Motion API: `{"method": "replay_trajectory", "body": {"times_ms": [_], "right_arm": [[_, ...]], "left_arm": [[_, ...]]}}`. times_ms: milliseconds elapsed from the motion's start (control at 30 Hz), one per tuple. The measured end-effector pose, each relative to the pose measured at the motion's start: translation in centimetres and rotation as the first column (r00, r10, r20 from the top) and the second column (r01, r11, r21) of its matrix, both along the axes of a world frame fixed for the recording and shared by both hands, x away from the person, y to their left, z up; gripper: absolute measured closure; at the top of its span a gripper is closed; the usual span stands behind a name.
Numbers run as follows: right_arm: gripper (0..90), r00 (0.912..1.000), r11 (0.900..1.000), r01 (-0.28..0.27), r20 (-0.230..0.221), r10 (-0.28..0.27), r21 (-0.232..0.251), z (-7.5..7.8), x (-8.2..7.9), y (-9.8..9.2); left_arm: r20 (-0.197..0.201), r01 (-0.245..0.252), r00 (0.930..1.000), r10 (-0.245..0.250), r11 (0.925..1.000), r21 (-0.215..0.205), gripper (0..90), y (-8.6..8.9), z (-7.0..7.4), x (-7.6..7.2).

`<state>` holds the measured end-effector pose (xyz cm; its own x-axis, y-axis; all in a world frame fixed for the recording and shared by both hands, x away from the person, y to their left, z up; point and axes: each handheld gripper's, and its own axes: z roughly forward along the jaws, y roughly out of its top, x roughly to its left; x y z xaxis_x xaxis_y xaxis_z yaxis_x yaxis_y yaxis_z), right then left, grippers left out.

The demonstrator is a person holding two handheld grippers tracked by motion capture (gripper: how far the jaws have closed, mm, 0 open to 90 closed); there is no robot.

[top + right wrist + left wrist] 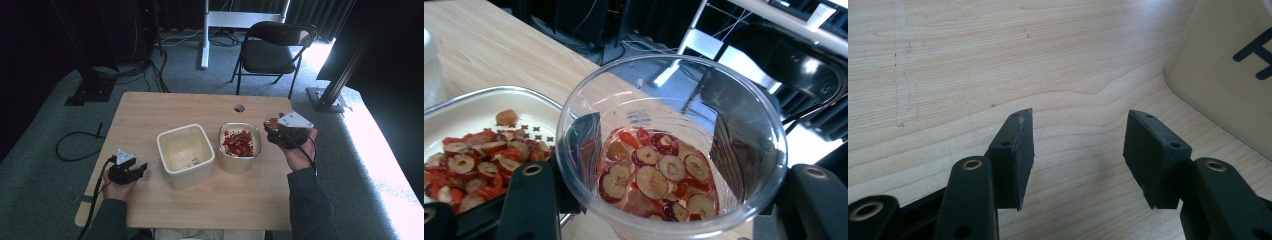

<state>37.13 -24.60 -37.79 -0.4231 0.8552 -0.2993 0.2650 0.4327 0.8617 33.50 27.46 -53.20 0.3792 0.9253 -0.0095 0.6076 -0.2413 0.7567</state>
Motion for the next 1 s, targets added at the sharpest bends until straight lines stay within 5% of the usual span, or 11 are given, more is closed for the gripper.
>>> {"method": "replay_trajectory", "body": {"times_ms": [433,1000], "right_arm": [[36.6,0.9995,0.987,0.024,0.025,-0.020,-0.158,0.0,0.4,1.3],[36.4,0.9976,0.933,0.039,0.068,-0.015,-0.357,-0.7,0.6,3.0]], "left_arm": [[-0.003,0.001,1.0000,-0.001,1.0000,0.002,46.7,0.0,0.0,0.0],[-0.004,0.003,1.0000,-0.003,1.0000,0.006,46.7,0.0,0.0,0.0]]}}
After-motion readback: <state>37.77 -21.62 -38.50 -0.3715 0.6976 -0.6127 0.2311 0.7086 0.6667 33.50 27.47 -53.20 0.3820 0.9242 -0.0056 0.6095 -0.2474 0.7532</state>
